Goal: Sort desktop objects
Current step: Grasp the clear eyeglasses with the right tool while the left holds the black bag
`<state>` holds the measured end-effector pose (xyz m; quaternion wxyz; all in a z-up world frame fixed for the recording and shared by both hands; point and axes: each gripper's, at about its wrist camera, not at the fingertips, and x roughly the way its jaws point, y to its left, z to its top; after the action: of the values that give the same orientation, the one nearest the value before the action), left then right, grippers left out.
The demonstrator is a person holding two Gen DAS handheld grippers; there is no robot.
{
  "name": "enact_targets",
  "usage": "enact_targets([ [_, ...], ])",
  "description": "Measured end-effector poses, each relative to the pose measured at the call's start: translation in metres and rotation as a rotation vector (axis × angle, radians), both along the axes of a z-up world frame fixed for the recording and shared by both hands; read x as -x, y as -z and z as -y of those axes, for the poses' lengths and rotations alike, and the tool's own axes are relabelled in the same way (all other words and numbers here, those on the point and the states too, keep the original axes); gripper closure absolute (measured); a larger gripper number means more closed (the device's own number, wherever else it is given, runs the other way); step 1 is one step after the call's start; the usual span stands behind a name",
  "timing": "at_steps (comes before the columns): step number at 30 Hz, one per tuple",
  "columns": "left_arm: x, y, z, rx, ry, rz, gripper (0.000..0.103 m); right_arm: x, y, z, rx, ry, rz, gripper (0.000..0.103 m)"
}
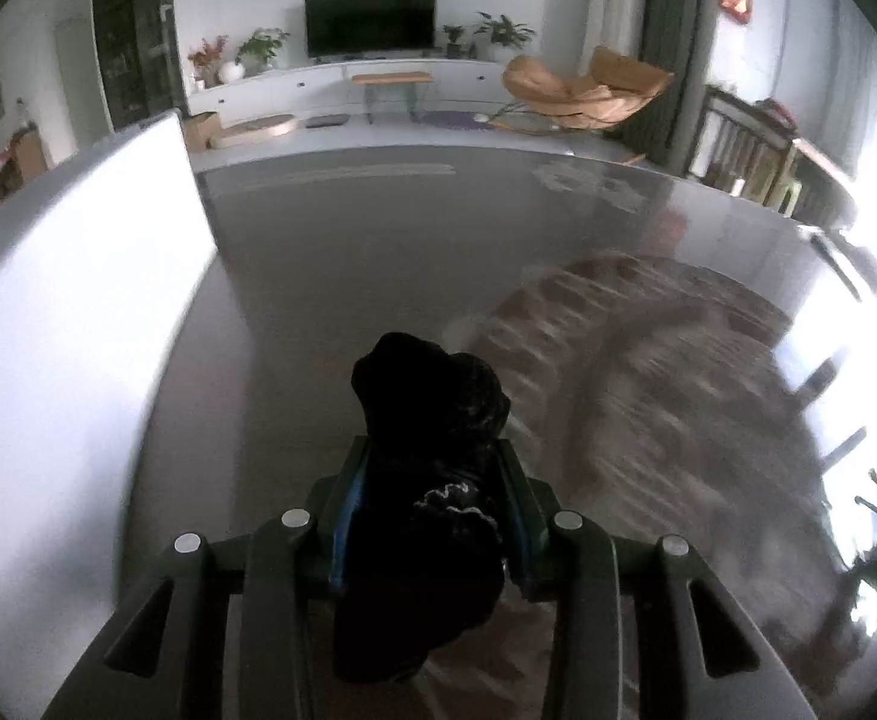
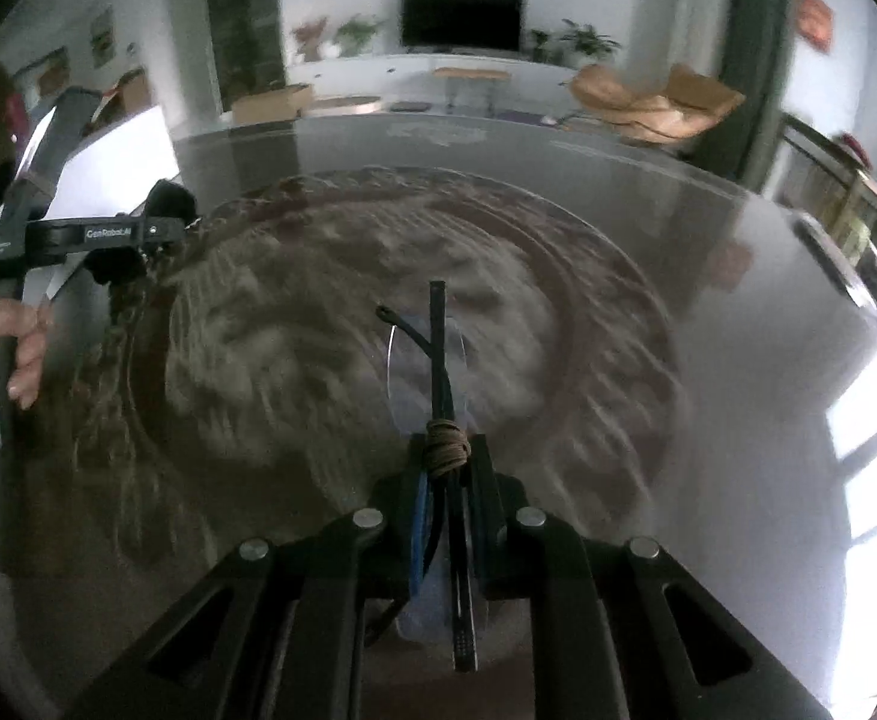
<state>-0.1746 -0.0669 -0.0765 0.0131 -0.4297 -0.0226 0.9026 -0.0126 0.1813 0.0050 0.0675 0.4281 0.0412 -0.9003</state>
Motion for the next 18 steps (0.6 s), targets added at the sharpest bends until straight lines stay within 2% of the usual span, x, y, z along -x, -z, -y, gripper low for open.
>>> enact_targets([
  [5, -0.069, 0.0, -0.057, -0.127, 0.111, -0.005, 0.064, -0.014, -0.003, -0.023, 0.008, 0.063, 0.001, 0.09],
  [7, -0.084, 0.0, -0.071, -0.109, 0.092, -0.007, 0.06, -0.015, -0.003, -0.026, 0.008, 0.076, 0.001, 0.086],
  [8, -0.085, -0.001, -0.077, -0.082, 0.089, -0.006, 0.051, -0.015, -0.003, -0.026, -0.008, 0.091, 0.0, 0.074],
  [9, -0.084, 0.0, -0.085, -0.042, 0.11, 0.002, 0.041, -0.016, -0.003, -0.028, -0.022, 0.116, 0.0, 0.045],
  [10, -0.082, 0.0, -0.092, -0.008, 0.131, 0.01, 0.034, -0.015, -0.001, -0.031, -0.017, 0.131, 0.01, 0.025],
  [11, -0.081, 0.002, -0.1, 0.039, 0.147, 0.023, 0.008, -0.012, 0.0, -0.035, 0.007, 0.141, 0.022, 0.009],
  [12, -0.077, 0.005, -0.105, 0.081, 0.136, 0.054, 0.0, -0.013, -0.002, -0.037, 0.017, 0.147, 0.014, 0.009],
  [14, -0.073, 0.004, -0.1, 0.047, 0.125, 0.067, 0.0, -0.012, -0.003, -0.038, 0.027, 0.142, 0.01, 0.009],
  [18, -0.075, 0.003, -0.099, 0.055, 0.118, 0.069, 0.0, -0.008, -0.001, -0.034, 0.023, 0.121, 0.024, 0.009],
])
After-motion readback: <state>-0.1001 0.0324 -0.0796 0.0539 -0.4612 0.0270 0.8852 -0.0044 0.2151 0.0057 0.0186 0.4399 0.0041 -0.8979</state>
